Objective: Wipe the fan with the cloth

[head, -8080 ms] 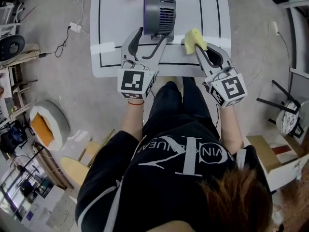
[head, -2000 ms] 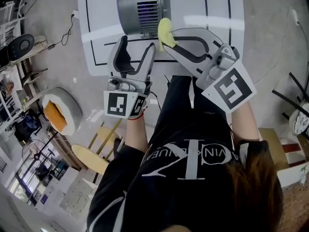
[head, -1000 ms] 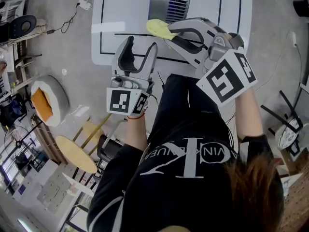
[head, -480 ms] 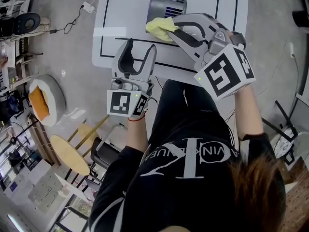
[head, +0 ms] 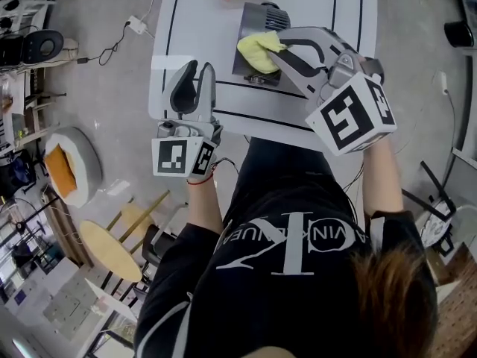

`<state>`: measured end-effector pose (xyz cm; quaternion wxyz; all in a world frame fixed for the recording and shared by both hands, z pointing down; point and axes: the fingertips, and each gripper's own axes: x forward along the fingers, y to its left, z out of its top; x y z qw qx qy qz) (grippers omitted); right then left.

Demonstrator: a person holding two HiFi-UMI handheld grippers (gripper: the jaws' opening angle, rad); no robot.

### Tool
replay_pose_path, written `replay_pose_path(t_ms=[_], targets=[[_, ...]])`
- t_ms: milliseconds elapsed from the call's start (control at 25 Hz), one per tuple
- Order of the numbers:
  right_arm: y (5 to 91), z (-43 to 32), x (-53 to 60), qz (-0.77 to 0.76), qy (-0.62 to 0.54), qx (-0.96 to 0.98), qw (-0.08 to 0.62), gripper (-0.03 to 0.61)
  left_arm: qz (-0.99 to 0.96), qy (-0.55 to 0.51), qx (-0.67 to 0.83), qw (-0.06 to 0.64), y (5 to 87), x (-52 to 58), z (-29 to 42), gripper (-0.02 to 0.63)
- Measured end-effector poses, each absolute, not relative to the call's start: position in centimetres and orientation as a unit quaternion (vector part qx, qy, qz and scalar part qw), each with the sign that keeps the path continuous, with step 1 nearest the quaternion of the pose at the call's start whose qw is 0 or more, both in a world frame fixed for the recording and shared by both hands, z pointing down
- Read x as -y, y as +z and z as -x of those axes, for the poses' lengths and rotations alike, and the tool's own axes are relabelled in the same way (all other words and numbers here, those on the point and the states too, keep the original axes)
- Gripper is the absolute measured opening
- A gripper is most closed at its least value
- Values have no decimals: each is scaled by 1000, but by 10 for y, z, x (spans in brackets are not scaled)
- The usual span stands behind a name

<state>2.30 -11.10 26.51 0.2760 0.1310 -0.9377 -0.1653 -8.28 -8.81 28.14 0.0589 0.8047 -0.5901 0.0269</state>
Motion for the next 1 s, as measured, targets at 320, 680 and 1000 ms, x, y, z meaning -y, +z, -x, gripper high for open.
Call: replay_pose_path(t_ms=[320, 680, 1000], targets=[[260, -23, 145, -141, -188, 919, 316, 35, -821, 29, 565, 70, 283, 132, 79, 9], [268, -18, 167, -139, -185, 913, 336, 32, -832, 31, 548, 82, 294, 155, 83, 9], [267, -19, 171, -153, -171, 911, 342, 32, -841, 39, 534, 80, 292, 164, 84, 9]])
